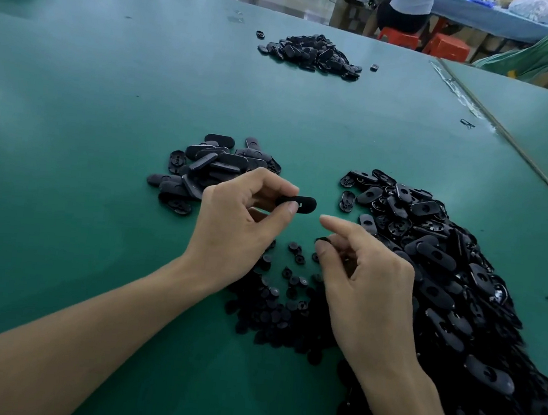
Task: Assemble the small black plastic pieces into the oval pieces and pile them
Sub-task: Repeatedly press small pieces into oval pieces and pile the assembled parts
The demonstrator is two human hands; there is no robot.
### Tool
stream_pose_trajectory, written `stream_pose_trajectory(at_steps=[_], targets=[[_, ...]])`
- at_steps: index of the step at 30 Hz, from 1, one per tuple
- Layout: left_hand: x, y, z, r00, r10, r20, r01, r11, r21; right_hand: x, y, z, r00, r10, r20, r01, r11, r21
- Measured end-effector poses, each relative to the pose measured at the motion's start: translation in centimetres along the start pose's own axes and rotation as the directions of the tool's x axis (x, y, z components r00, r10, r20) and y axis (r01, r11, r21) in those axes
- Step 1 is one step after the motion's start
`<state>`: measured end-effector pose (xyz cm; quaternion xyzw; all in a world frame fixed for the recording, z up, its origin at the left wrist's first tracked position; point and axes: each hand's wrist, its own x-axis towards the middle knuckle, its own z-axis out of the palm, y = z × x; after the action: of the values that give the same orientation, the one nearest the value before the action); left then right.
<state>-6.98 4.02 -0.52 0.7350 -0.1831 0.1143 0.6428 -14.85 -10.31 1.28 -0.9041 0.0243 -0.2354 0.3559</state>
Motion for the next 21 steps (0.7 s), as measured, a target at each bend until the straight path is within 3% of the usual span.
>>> stream_pose_trajectory(at_steps=[13, 21], targets=[[-0.1, 0.19, 0.08, 1.0, 0.02, 0.017, -0.02, 1.0, 0.005, 0.14, 0.07, -0.09, 0.997, -0.041, -0.072, 0.051, 0.989, 0.137], [-0.53, 0.21, 0.24, 0.982, 0.148, 0.115, -0.151, 0.988, 0.018, 0.23, 0.06, 0.26, 0.993, 0.1, -0.057, -0.077, 0.946, 0.315]])
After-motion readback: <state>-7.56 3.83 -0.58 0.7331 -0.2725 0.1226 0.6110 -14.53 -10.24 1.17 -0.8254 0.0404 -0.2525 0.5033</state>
